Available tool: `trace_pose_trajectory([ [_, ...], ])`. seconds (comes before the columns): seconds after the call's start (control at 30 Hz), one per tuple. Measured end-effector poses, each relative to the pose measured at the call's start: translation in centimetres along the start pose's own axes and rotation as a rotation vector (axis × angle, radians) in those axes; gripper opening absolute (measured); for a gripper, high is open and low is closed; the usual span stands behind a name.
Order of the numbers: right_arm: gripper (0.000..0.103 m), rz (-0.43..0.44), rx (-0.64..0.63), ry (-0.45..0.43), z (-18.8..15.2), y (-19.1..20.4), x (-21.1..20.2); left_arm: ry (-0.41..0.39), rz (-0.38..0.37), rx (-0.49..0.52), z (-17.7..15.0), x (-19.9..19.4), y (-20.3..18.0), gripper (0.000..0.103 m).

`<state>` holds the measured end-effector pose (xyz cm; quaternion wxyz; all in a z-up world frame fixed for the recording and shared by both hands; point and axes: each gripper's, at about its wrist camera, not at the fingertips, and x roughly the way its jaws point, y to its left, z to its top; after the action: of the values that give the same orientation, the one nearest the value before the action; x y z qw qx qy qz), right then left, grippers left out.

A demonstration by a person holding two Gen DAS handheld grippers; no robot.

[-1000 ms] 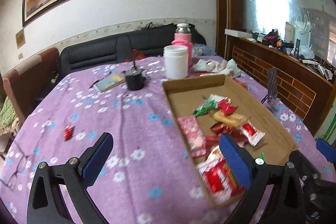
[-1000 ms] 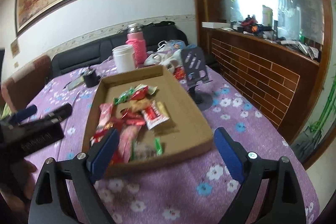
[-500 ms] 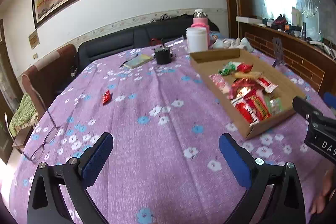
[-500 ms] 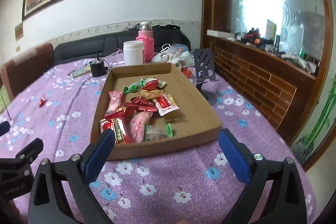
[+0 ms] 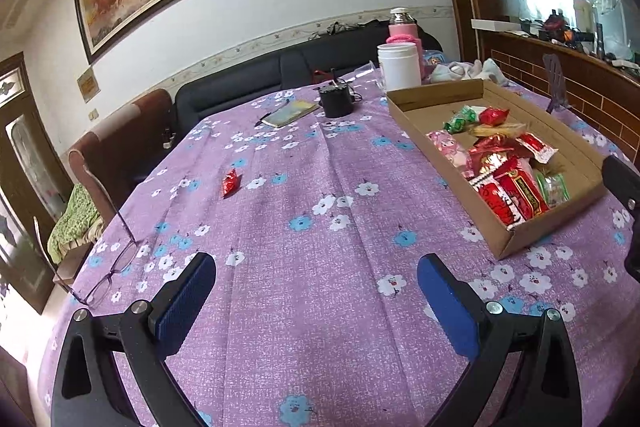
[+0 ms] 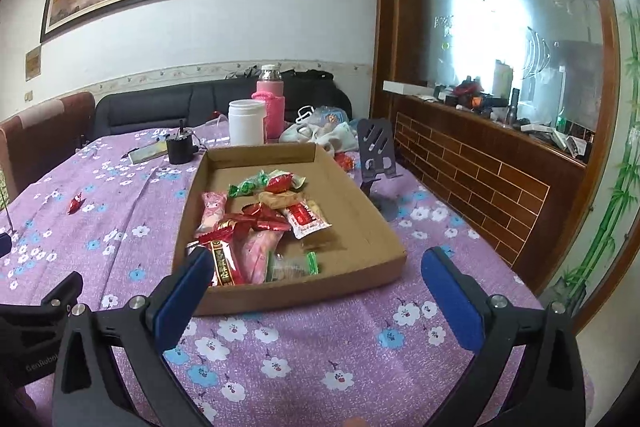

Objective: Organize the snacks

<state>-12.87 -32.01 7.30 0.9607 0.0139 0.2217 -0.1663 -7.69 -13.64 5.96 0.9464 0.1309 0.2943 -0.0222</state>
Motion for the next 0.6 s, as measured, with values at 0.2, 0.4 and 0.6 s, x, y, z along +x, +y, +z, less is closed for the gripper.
trace_pose_trajectory([
  [0.2,0.103,0.021,-0.015,-0.005,0.0,0.6,0.1,0.043,-0.033,-0.007,0.1,0.8,0.1,0.102],
  [0.4,0.103,0.025,-0.011,-0.025,0.0,0.5,-0.3,0.059,-0.037,-0.010,0.0,1.1,0.0,0.102],
  [0.6,0.103,0.035,-0.022,-0.022,0.0,0.7,-0.3,0.067,-0.041,-0.013,0.0,1.2,0.0,0.102],
])
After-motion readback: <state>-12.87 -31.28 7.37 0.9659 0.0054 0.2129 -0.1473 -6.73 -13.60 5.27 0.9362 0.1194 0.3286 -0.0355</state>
